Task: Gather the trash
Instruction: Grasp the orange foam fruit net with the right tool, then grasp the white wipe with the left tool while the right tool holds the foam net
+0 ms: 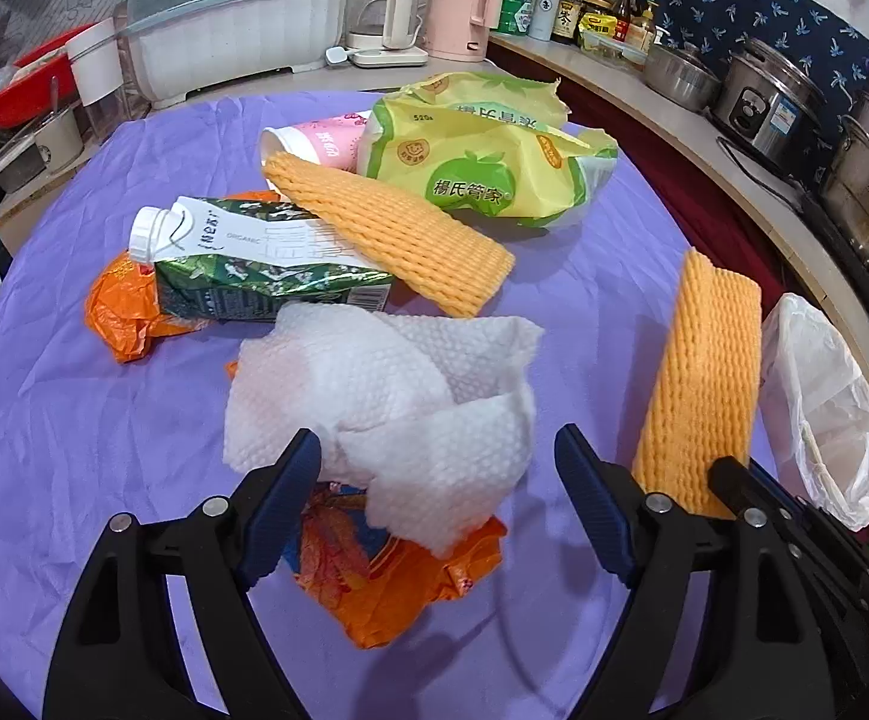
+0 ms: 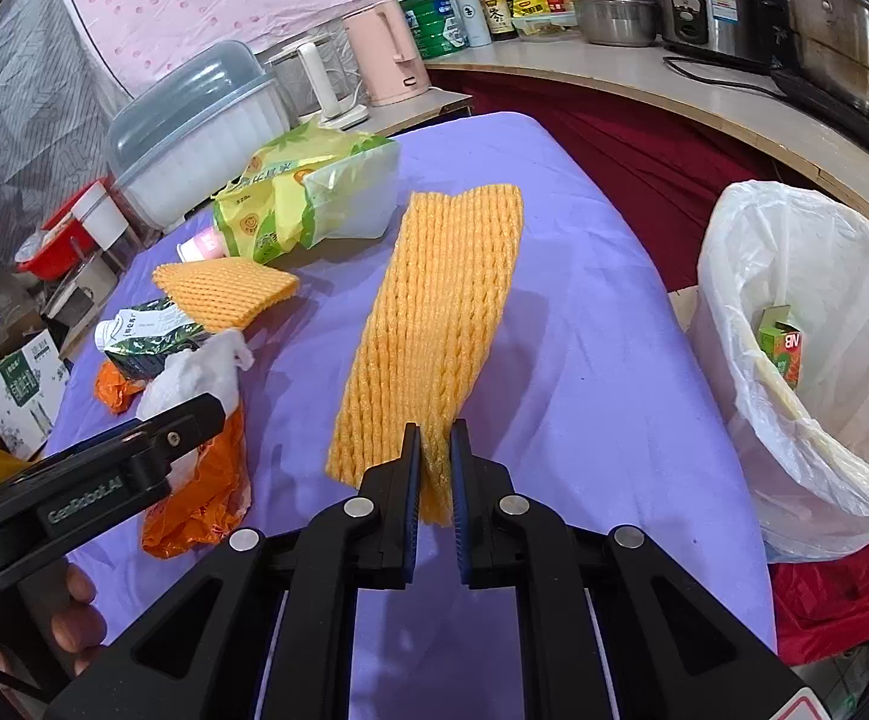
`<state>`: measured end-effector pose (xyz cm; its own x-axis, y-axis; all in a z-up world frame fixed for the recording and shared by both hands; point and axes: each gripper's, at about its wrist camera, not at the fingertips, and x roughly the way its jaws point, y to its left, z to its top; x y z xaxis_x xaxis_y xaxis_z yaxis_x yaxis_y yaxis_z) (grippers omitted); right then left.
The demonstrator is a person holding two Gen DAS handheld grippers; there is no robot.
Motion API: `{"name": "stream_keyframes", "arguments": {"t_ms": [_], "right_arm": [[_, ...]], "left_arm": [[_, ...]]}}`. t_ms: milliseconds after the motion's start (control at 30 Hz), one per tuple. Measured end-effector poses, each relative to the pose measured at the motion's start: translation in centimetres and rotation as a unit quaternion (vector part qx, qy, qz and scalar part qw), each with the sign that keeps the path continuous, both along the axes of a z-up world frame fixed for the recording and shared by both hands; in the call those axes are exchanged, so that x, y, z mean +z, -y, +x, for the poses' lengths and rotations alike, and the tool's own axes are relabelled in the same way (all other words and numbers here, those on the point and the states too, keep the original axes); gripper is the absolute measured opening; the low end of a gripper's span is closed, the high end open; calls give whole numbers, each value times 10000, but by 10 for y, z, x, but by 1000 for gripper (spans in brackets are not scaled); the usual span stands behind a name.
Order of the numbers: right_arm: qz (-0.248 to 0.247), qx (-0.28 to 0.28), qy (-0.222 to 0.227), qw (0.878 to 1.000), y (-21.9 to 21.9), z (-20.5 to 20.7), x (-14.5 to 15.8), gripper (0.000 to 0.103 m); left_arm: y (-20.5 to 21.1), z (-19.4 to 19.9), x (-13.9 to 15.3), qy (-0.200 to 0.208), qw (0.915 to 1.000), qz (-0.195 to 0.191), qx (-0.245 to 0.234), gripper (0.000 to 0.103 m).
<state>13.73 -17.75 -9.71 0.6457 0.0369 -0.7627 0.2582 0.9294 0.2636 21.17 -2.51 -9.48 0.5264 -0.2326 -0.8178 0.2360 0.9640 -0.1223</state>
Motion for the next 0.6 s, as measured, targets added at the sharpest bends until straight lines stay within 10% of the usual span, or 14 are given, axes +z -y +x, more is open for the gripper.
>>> {"name": "stream_keyframes", "arguments": {"t_ms": [333,600], "right_arm": [[75,-1,17,10000,7,-7,-1,9],[98,33,141,9998,4,-15,10,9]], "left_arm": [[-14,12,-1,-222,9993,-306,23,12],[-32,3,19,-19,9989,-465,100,7]]}}
